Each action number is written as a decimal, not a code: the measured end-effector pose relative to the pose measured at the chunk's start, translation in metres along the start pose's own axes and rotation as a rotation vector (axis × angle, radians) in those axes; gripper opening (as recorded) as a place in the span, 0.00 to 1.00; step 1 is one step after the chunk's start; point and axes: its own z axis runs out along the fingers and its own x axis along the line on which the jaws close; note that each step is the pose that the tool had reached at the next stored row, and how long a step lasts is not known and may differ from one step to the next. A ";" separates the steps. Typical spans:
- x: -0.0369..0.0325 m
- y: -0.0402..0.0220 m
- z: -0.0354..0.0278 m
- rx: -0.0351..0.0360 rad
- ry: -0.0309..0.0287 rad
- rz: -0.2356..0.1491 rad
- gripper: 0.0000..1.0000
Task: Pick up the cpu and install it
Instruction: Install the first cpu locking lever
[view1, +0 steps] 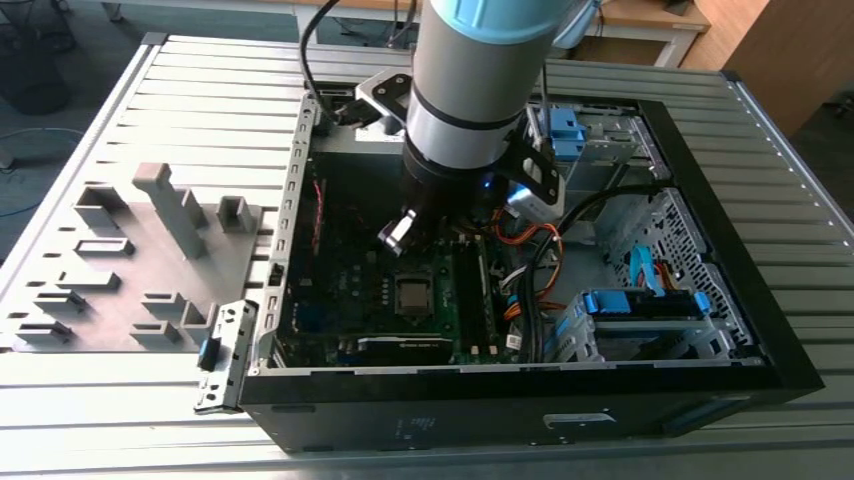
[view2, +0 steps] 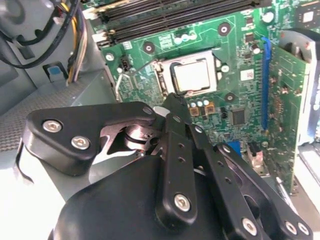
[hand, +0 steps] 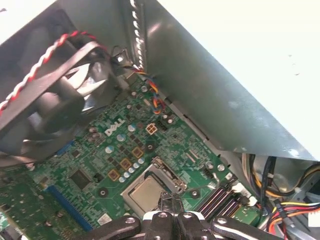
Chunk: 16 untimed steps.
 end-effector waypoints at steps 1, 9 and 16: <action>-0.0015 0.0001 0.0001 -0.0001 0.0000 0.000 0.11; -0.0142 -0.0046 0.0002 0.0000 0.0000 0.000 0.11; -0.0265 -0.0146 0.0000 -0.0001 0.0000 0.000 0.11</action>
